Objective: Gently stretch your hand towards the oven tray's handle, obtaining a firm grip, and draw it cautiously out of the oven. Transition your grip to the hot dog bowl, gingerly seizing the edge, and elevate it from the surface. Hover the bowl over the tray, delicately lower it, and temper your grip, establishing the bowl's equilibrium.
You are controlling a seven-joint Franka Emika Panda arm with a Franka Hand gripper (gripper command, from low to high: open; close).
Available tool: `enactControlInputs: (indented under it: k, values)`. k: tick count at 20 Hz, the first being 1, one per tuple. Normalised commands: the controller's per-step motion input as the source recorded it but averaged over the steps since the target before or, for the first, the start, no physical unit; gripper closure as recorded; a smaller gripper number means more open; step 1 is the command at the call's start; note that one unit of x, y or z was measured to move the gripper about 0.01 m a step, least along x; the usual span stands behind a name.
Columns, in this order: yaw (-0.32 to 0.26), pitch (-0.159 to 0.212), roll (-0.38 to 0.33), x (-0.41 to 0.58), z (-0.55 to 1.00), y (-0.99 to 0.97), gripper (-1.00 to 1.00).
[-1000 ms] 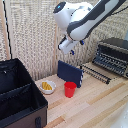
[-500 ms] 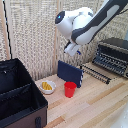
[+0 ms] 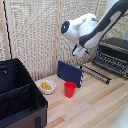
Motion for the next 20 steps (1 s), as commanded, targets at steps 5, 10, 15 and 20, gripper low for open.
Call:
enactControlInputs:
  k: [5,10,15,20]
  values:
    - [0.062,0.005,-0.185,0.310,-0.12,-0.38,-1.00]
    - [0.012,0.002,-0.143,0.243,-0.15,-0.46,-1.00]
    - [0.000,0.000,-0.092,0.130,-0.26,-0.53,-1.00]
    - [0.000,0.000,-0.050,0.117,-0.25,-0.55,-1.00]
